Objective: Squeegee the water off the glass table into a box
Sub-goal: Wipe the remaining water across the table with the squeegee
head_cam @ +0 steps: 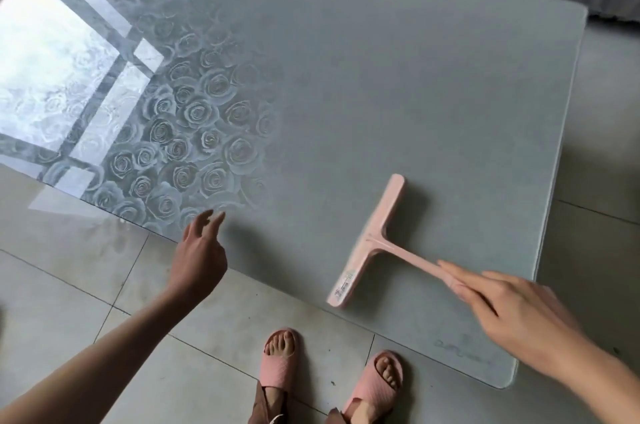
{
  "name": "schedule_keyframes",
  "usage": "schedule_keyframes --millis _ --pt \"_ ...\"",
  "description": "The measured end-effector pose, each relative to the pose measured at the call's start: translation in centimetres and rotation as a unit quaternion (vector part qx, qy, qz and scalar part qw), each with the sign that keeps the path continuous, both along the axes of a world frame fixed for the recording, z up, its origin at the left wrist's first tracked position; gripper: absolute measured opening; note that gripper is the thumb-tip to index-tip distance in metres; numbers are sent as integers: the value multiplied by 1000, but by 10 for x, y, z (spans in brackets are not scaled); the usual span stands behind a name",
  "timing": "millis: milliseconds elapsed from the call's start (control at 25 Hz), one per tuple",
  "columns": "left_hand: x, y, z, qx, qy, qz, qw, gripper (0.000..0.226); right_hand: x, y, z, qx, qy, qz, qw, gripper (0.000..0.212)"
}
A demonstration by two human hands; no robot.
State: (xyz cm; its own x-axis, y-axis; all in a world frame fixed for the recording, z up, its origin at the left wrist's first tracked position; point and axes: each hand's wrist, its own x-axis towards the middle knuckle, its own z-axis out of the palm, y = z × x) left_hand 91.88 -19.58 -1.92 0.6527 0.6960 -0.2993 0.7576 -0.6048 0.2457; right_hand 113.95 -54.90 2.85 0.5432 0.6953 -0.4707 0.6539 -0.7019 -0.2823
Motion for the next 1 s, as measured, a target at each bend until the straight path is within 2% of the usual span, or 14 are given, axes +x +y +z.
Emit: schedule_keyframes --millis 80,280,360,440,520,600,640,680,760,800,880,960,1000 --pt "-19 15 -2 3 48 30 998 60 -6 31 -5 5 7 16 1000 46" --pt "-47 49 -5 1 142 63 988 64 -43 197 -25 46 38 95 994 39" --pt "-57 63 -4 6 156 59 986 65 -31 198 -15 56 14 108 993 41" --pt "-67 75 -4 7 147 69 987 66 -23 159 5 36 -6 93 995 46" --pt "-74 85 -5 -12 131 115 985 66 -25 133 22 -38 -31 96 994 47" --pt "-80 98 -9 -77 102 201 971 59 -40 145 16 -64 -17 94 993 45" --pt "-77 103 -8 -132 63 271 951 50 -48 165 12 -50 -7 98 994 44" --pt "-74 108 -8 -202 7 354 913 43 -55 193 7 -31 1 100 994 43" --pt "-73 117 -10 -344 -86 468 809 45 -73 255 -8 -8 16 110 994 42" --pt "-73 121 -10 -380 -109 490 777 47 -82 277 -12 2 22 113 993 42" --pt "-75 131 -11 -401 -138 521 741 48 -82 291 -9 17 20 112 993 42" --pt "-78 141 -12 -405 -159 543 718 50 -72 256 6 26 12 99 995 44" --pt "-79 146 -12 -407 -172 551 708 50 -67 234 15 -5 6 85 996 44"
